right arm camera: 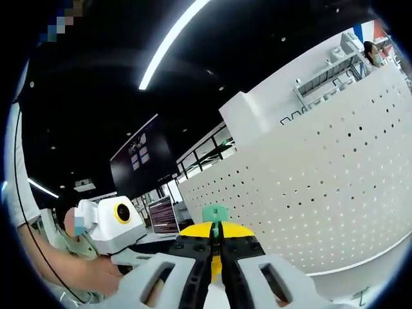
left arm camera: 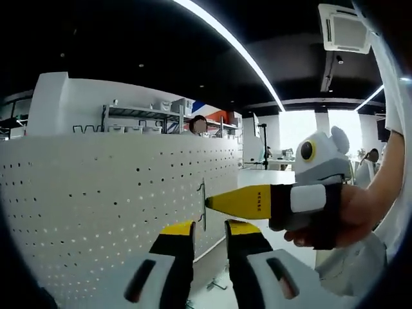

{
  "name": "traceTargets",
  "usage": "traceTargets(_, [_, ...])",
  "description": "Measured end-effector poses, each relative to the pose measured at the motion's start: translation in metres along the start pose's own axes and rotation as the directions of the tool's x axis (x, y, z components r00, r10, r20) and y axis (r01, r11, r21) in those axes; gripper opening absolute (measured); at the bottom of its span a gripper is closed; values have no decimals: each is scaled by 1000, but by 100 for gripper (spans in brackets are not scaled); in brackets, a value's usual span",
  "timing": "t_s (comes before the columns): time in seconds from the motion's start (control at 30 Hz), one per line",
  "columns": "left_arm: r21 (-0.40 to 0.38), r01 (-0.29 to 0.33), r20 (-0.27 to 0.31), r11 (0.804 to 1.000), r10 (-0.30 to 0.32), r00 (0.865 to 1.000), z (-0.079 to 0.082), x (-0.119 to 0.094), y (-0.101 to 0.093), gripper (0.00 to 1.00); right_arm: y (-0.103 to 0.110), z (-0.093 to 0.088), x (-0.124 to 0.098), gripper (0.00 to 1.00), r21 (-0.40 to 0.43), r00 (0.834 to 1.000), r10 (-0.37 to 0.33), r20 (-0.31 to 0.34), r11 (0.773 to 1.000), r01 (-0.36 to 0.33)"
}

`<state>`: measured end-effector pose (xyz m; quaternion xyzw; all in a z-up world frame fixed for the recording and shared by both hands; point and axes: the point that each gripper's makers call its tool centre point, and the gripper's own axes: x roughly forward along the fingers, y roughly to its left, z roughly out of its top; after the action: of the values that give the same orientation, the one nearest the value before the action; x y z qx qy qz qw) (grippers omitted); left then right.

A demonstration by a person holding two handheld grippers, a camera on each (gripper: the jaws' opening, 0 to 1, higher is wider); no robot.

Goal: Insert the hook assembly into the mounting plate slot until the hook locks in place.

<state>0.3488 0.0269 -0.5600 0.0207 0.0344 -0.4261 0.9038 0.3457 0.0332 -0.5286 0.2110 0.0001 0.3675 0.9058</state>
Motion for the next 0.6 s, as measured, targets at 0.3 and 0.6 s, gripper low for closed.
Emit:
traceTargets(0.3, [15,-18,-15,1000,19,1000,-5,3,1,51,0,0,-1,0,3,1000,4,-4,1000,-4])
traceTargets(0.6, [53,-90,16,994,90,996,0,0,15,70,1,0,-2,0,2,1000,7,-9,1000,-7])
